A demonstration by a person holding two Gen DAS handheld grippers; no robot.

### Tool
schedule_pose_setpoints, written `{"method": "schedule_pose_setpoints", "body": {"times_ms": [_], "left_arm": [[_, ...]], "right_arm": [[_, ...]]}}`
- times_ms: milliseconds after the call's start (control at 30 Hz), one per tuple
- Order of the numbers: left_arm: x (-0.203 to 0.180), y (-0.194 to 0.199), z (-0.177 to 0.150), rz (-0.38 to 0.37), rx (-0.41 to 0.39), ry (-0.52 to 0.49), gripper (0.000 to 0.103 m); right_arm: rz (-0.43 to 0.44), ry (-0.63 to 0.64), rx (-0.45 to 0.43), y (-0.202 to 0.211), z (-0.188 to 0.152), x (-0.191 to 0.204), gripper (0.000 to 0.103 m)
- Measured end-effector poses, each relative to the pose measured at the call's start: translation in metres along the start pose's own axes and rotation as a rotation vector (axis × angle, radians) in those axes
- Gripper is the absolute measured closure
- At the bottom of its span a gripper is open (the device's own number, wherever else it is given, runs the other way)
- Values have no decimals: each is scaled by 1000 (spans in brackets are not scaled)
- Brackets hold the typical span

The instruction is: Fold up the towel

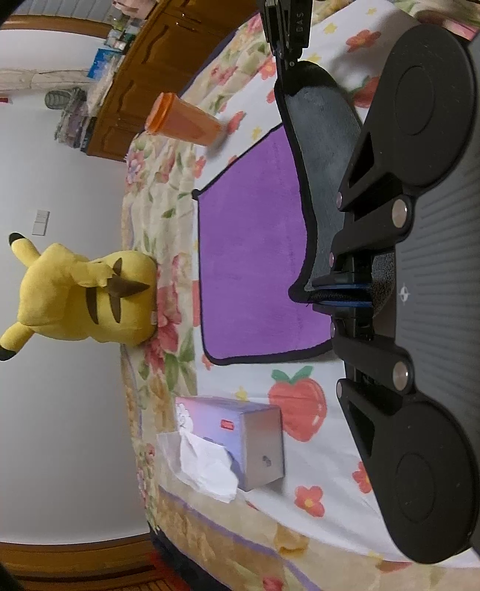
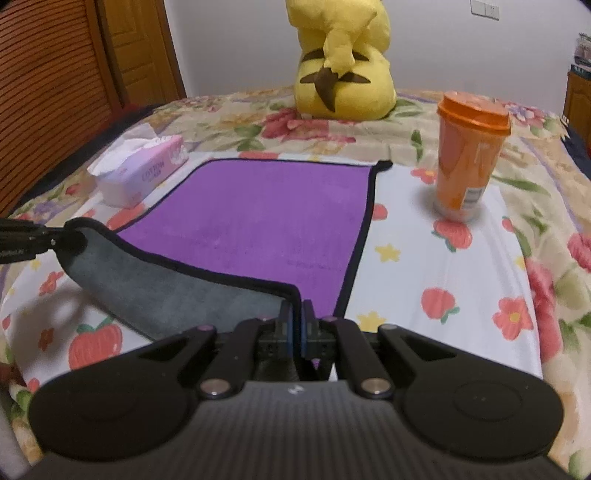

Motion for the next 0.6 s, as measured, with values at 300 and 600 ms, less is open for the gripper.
{"method": "schedule_pose_setpoints", "body": {"times_ms": [300, 600], "left_arm": [[3, -1, 12, 15, -35, -1, 94], [8, -11, 19, 18, -45, -7, 95]], "right_arm": [[14, 37, -55, -3, 13, 1, 98], [10, 82, -76, -13, 18, 0, 98]]}}
Point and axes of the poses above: each gripper's, at about its wrist camera, not at the fingertips, and y roughly against the way its jaws point, x to its left, z to its top, the point moved 8 cm from there along -y, roughly the way its jaws point, and after that the axes turned 10 degrees about -y, right-handed, at the moved point
